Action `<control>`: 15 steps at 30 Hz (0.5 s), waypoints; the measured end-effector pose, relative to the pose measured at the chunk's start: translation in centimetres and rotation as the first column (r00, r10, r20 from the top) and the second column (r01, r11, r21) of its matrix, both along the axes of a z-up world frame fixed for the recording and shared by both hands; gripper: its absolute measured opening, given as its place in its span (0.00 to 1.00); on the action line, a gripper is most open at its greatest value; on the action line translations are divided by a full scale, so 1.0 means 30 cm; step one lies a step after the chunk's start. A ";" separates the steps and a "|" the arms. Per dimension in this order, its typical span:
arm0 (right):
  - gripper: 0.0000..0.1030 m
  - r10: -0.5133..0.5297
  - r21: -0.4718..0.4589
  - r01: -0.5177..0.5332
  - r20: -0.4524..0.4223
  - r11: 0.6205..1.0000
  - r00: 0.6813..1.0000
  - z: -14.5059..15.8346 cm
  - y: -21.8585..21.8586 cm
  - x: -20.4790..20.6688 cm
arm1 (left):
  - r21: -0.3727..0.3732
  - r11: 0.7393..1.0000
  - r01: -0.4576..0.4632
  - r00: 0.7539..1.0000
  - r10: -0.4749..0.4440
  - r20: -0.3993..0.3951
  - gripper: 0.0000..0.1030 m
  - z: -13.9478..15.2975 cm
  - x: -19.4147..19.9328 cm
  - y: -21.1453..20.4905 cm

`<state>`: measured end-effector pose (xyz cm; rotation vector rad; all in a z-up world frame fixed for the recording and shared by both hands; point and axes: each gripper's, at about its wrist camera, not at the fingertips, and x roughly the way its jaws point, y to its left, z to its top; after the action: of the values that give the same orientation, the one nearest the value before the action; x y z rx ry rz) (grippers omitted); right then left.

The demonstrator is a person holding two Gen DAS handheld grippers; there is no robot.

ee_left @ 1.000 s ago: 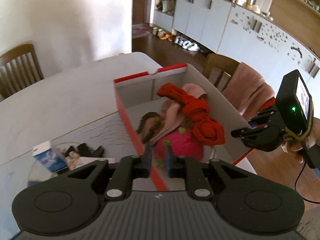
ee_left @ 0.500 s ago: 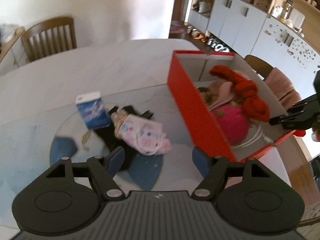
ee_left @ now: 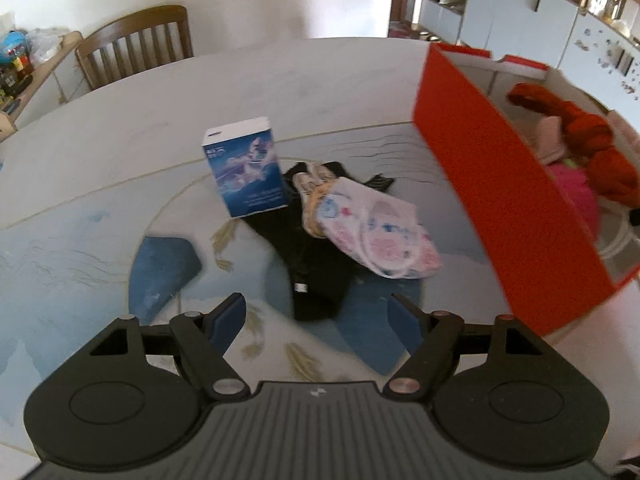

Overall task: Organize objects
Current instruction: 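Move the left gripper back to the pile toward the black cable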

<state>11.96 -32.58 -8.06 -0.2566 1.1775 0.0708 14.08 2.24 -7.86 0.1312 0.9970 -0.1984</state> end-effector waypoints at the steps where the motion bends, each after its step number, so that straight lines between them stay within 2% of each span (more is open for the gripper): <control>1: 0.11 0.000 -0.001 0.000 -0.001 1.000 1.000 -0.001 0.000 -0.001 | 0.005 1.000 -0.005 1.000 0.005 0.001 0.75 -0.008 0.010 0.002; 11: 0.10 -0.005 -0.010 0.005 -0.009 1.000 1.000 -0.007 0.008 0.001 | 0.073 0.997 0.002 1.000 0.000 -0.028 0.75 -0.090 0.111 -0.023; 15: 0.10 -0.006 -0.015 0.006 -0.009 1.000 1.000 -0.007 0.010 0.000 | 0.063 0.998 -0.012 0.999 0.014 -0.031 0.75 -0.100 0.136 -0.013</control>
<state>11.95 -32.27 -8.27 -0.2668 1.1881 0.0580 18.17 1.85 -10.86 0.1794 1.0354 -0.1572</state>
